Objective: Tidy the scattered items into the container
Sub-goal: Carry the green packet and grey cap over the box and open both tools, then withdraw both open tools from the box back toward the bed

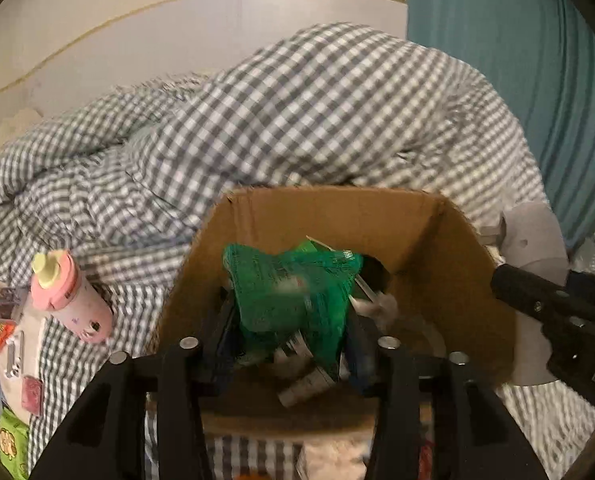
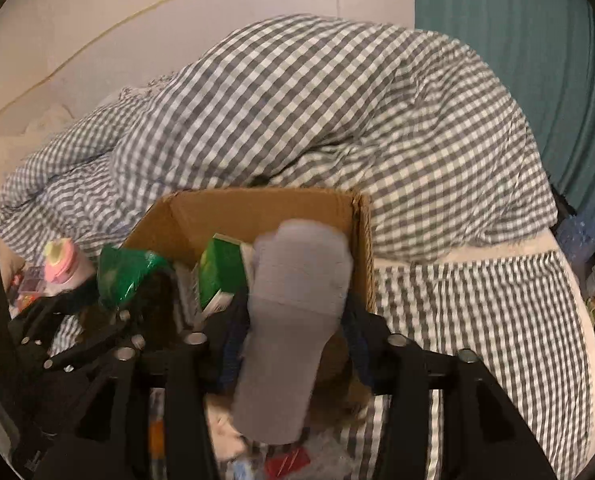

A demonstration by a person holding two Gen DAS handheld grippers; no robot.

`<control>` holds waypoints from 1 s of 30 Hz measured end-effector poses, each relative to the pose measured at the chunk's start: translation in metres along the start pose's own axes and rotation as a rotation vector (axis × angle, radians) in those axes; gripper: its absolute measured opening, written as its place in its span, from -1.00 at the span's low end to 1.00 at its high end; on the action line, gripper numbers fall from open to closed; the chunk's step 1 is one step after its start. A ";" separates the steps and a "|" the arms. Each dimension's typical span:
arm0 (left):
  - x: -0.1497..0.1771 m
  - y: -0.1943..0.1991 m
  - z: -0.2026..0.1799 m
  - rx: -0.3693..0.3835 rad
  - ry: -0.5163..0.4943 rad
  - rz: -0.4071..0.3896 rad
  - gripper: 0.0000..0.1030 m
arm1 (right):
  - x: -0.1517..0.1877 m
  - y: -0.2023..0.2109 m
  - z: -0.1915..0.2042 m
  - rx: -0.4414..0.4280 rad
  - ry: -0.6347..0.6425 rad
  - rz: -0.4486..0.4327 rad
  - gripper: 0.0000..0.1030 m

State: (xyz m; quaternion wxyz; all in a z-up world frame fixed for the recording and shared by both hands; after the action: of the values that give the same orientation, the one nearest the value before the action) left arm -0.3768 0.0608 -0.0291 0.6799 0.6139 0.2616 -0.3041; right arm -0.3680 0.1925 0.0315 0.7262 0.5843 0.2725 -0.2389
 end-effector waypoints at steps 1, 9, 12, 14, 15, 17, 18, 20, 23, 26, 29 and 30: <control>-0.002 -0.004 0.001 -0.032 -0.002 -0.017 0.83 | -0.001 -0.001 -0.001 0.017 0.001 -0.006 0.82; -0.005 0.010 -0.003 -0.039 -0.024 -0.052 1.00 | 0.005 0.025 -0.004 0.040 0.018 -0.055 0.83; -0.004 0.030 -0.010 -0.036 -0.051 -0.071 1.00 | 0.009 0.051 -0.001 0.039 0.025 -0.077 0.82; -0.003 0.050 -0.013 -0.031 -0.067 -0.085 1.00 | 0.011 0.075 0.001 0.052 0.035 -0.102 0.83; -0.003 0.058 -0.014 -0.028 -0.072 -0.093 1.00 | 0.014 0.090 0.002 0.059 0.040 -0.118 0.83; 0.000 0.085 -0.015 -0.023 -0.082 -0.114 1.00 | 0.020 0.115 0.004 0.064 0.042 -0.139 0.83; 0.001 0.095 -0.015 -0.019 -0.083 -0.122 1.00 | 0.024 0.129 0.006 0.064 0.046 -0.152 0.83; 0.006 0.124 -0.016 -0.009 -0.085 -0.141 1.00 | 0.033 0.156 0.010 0.072 0.053 -0.176 0.83; 0.018 0.161 -0.016 -0.008 -0.103 -0.159 1.00 | 0.052 0.190 0.015 0.068 0.054 -0.195 0.83; 0.034 0.191 -0.011 -0.018 -0.120 -0.177 1.00 | 0.076 0.217 0.021 0.041 0.043 -0.201 0.83; 0.061 0.216 0.001 -0.012 -0.101 -0.177 1.00 | 0.101 0.231 0.024 0.029 0.029 -0.195 0.83; 0.068 0.219 0.006 -0.010 -0.091 -0.170 1.00 | 0.110 0.234 0.024 0.029 0.021 -0.191 0.83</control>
State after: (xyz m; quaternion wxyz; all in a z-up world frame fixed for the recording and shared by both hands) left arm -0.1702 0.0620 0.0695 0.6659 0.5716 0.2828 -0.3871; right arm -0.1282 0.2137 0.1290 0.6886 0.5685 0.3312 -0.3047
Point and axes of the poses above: each gripper's, at about its wrist camera, not at the fingertips, and y roughly against the way its jaws point, z to its left, x to its underside, the point moved 7 cm from there along -y, roughly the way its jaws point, and after that the axes turned 7 degrees about -x, right-handed, at the moved point
